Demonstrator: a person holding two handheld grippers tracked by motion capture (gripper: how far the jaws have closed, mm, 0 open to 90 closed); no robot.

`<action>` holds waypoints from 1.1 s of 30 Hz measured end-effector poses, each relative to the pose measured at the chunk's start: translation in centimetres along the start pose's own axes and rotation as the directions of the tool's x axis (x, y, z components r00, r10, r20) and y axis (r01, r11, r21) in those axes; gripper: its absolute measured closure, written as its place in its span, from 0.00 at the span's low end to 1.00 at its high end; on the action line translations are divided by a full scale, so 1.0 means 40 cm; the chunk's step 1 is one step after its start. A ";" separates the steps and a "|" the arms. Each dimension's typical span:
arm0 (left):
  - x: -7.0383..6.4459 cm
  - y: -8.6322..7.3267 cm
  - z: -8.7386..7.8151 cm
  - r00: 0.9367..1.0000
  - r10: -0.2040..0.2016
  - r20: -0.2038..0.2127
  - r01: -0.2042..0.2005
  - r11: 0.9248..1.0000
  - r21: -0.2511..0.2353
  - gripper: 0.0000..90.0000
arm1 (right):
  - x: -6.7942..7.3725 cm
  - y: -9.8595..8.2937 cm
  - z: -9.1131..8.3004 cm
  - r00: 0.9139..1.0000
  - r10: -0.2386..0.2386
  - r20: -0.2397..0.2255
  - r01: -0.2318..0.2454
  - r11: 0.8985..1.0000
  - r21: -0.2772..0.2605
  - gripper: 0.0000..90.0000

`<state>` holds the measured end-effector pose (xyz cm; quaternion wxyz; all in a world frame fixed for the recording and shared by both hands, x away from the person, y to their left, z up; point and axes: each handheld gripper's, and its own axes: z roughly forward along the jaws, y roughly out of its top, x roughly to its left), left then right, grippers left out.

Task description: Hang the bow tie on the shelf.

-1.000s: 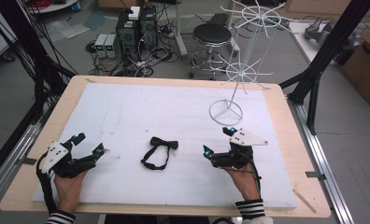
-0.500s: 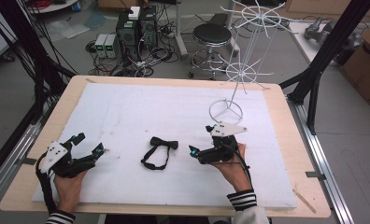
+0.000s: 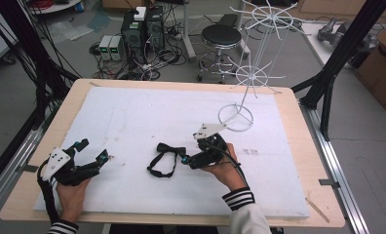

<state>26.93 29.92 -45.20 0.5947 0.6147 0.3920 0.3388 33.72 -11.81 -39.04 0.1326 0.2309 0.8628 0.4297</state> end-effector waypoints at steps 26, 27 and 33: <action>0.002 0.000 -0.001 1.000 -0.007 0.004 0.007 1.000 -0.005 0.18 | 0.008 0.010 0.097 0.993 -0.115 -0.004 0.114 0.976 0.186 0.50; 0.001 0.000 -0.001 1.000 -0.009 0.005 0.009 1.000 -0.005 0.18 | 0.008 0.011 0.101 0.992 -0.124 -0.002 0.122 0.974 0.193 0.52; 0.002 0.000 -0.001 1.000 -0.010 0.005 0.010 1.000 -0.006 0.18 | 0.010 0.010 0.110 0.990 -0.142 0.002 0.138 0.967 0.216 0.58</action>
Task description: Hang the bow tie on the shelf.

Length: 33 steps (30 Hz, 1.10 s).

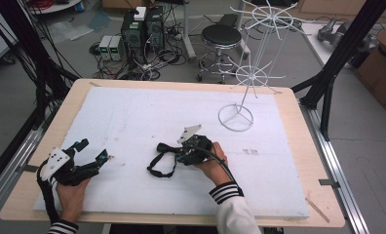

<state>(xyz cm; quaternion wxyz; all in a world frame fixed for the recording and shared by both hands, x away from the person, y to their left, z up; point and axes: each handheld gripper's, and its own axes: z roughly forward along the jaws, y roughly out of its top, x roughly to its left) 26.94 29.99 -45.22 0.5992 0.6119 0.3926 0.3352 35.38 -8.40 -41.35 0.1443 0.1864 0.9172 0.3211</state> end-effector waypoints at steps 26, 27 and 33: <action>0.002 0.000 0.000 1.000 -0.002 0.002 0.002 1.000 0.002 0.18 | -0.001 0.002 0.030 0.999 -0.025 0.020 0.024 0.997 0.075 0.86; 0.002 0.000 0.000 1.000 -0.002 0.002 0.002 1.000 0.002 0.18 | 0.000 0.003 0.030 1.000 -0.024 0.018 0.023 0.997 0.079 0.88; 0.002 0.000 0.000 1.000 -0.006 0.001 0.006 1.000 0.000 0.18 | -0.002 0.003 0.033 1.000 0.007 0.029 -0.009 0.997 0.080 0.94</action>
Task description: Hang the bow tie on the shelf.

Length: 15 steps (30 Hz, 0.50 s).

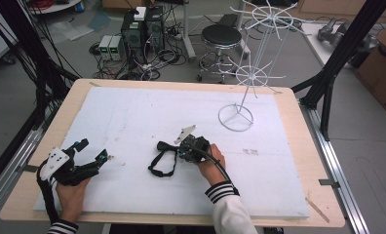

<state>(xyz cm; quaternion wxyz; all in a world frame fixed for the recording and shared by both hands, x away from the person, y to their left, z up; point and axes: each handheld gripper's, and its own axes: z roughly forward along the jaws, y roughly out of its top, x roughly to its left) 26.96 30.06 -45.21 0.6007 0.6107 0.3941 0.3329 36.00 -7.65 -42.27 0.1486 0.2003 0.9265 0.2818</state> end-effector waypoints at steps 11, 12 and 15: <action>0.001 0.000 0.000 1.000 0.002 0.000 -0.002 1.000 0.001 0.18 | -0.005 -0.002 -0.018 0.999 0.035 0.013 -0.034 0.998 -0.053 0.94; 0.000 0.000 0.000 1.000 0.000 0.000 0.000 1.000 0.000 0.18 | -0.005 -0.002 -0.022 0.999 0.037 0.015 -0.036 0.998 -0.060 0.94; 0.000 0.000 0.000 1.000 0.000 0.000 0.000 1.000 0.001 0.18 | -0.006 -0.002 -0.029 0.999 0.040 0.015 -0.038 0.996 -0.082 0.94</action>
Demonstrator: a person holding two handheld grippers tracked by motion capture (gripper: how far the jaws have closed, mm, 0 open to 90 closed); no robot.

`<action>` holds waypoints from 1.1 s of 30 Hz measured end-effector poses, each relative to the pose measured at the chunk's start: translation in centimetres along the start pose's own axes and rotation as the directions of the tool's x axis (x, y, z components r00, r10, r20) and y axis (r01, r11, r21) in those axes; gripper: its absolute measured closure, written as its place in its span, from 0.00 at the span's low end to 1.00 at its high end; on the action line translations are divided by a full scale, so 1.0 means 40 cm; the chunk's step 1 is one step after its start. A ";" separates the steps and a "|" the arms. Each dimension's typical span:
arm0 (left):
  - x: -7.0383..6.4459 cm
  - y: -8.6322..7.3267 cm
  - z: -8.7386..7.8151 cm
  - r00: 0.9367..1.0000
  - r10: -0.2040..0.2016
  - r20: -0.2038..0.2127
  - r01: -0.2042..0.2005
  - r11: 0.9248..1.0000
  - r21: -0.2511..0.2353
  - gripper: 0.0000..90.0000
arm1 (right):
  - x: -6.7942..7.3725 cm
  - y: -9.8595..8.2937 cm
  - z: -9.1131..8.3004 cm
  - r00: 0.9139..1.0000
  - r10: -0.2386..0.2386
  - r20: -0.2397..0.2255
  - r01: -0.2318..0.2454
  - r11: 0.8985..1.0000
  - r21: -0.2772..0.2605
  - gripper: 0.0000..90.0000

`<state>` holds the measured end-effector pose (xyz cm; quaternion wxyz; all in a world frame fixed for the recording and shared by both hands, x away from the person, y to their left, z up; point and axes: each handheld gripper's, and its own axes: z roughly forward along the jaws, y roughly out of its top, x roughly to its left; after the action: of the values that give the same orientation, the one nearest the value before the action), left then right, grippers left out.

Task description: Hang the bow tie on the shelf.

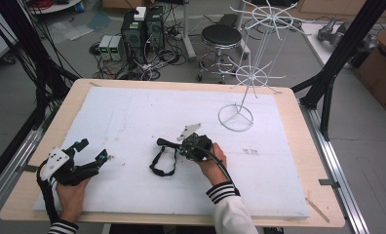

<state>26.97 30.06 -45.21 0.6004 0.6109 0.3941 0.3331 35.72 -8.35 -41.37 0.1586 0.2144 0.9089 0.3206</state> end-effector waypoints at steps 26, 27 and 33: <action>-0.002 0.000 0.000 1.000 0.006 0.001 -0.006 1.000 -0.001 0.18 | -0.048 -0.025 -0.169 0.978 0.106 0.181 -0.039 0.940 -0.339 0.94; -0.002 0.000 0.000 1.000 0.006 0.001 -0.006 1.000 -0.001 0.18 | -0.048 -0.025 -0.169 0.978 0.106 0.181 -0.039 0.940 -0.339 0.94; -0.002 0.000 0.000 1.000 0.007 0.001 -0.007 1.000 -0.002 0.18 | -0.057 -0.037 -0.205 0.969 0.129 0.211 -0.040 0.925 -0.379 0.94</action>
<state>26.94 29.99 -45.23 0.6000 0.6118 0.3916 0.3352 33.77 -14.73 -35.89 0.2873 0.2557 0.7968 0.4659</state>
